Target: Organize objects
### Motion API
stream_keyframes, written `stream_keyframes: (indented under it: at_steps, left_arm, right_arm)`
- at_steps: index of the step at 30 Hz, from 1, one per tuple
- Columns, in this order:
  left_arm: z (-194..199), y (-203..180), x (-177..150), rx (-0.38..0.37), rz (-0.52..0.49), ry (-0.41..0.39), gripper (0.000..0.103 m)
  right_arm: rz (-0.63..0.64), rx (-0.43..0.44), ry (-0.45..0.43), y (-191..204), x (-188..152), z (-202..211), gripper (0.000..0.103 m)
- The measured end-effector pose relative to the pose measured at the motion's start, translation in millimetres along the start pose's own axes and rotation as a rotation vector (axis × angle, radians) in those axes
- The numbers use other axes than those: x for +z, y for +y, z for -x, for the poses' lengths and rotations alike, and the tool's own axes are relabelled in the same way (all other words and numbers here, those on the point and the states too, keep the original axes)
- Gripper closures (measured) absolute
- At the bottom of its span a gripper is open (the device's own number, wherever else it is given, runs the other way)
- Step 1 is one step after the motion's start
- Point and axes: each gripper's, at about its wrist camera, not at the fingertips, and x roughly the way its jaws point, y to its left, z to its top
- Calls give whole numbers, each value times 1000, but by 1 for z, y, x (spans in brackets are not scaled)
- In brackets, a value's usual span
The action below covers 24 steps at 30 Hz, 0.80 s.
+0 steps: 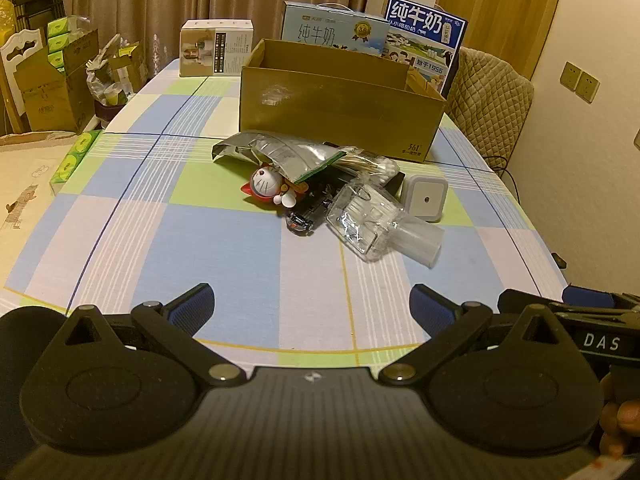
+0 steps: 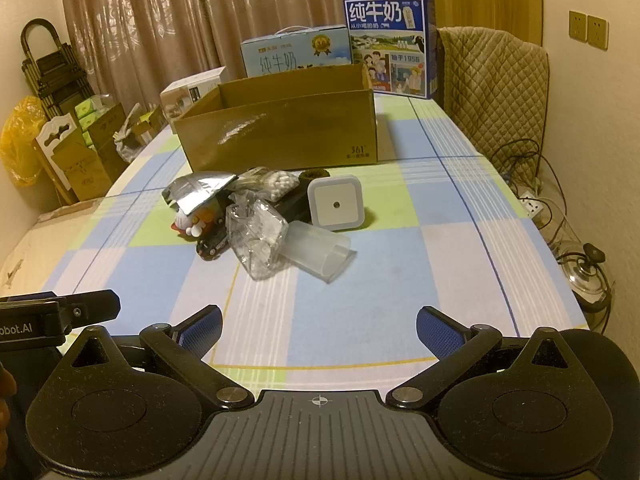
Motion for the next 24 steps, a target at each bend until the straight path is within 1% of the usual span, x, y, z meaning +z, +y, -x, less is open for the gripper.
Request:
stream_keyframes:
  at_steps: [13, 17, 24]
  left_arm:
    - [0, -1, 0, -3, -1, 1, 1]
    - [0, 0, 0, -4, -1, 1, 1]
    - [-1, -1, 0, -10, -2, 4, 1]
  right_arm:
    - [2, 0, 3, 0, 2, 0, 2]
    - [3, 0, 4, 0, -4, -3, 2]
    - [4, -1, 8, -3, -4, -5, 2]
